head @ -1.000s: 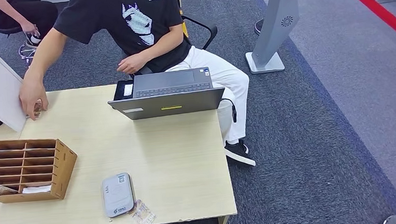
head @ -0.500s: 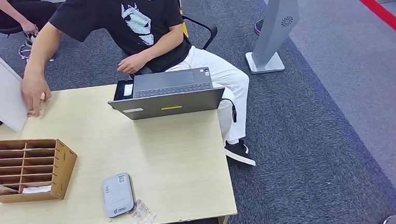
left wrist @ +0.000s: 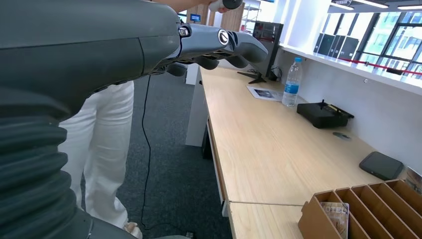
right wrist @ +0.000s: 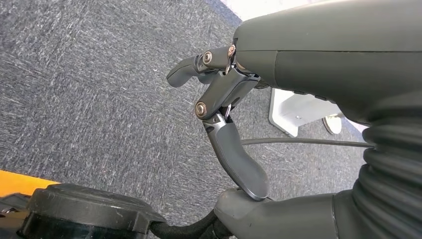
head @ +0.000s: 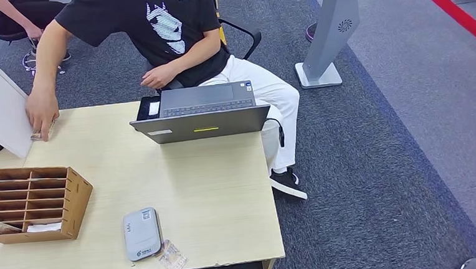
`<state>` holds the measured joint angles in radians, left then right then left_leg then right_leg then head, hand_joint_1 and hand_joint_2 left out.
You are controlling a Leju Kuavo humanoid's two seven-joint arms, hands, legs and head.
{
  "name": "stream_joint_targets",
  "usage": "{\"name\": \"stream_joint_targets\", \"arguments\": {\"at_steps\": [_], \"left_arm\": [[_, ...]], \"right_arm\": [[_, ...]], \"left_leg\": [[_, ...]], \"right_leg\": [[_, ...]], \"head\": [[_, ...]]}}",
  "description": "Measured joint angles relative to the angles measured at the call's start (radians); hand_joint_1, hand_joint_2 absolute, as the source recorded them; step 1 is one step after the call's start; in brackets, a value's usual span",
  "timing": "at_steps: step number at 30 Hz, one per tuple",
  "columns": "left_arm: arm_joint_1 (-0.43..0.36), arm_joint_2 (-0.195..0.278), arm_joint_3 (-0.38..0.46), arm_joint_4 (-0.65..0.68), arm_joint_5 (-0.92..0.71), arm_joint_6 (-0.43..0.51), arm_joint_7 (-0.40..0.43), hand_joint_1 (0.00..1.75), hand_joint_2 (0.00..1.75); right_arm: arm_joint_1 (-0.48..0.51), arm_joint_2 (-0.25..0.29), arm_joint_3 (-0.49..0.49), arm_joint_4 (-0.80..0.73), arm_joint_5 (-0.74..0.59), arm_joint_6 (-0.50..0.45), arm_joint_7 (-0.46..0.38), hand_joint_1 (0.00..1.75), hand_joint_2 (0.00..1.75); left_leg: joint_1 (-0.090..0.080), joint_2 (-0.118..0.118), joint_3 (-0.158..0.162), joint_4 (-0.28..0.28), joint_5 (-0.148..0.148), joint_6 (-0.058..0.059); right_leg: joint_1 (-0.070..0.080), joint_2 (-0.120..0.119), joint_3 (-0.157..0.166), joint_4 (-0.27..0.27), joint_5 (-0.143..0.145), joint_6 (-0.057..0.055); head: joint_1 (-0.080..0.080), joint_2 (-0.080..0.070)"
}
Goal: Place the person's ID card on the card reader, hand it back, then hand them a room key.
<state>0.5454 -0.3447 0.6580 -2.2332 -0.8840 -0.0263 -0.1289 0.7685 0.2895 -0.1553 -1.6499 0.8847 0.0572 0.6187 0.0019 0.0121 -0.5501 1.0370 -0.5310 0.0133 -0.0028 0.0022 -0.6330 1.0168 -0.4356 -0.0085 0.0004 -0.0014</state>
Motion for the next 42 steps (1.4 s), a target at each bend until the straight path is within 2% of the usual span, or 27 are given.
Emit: {"name": "stream_joint_targets", "arguments": {"at_steps": [42], "left_arm": [[0.029, 0.000, 0.001, 0.000, 0.012, 0.001, 0.027, 0.00, 1.75]], "right_arm": [[-0.005, 0.000, -0.010, 0.000, 0.001, 0.016, -0.006, 0.00, 1.75]], "left_leg": [[0.000, 0.000, 0.000, 0.000, 0.000, 0.000]], "right_leg": [[0.000, 0.000, 0.000, 0.000, 0.000, 0.000]], "head": [[0.000, 0.000]]}}
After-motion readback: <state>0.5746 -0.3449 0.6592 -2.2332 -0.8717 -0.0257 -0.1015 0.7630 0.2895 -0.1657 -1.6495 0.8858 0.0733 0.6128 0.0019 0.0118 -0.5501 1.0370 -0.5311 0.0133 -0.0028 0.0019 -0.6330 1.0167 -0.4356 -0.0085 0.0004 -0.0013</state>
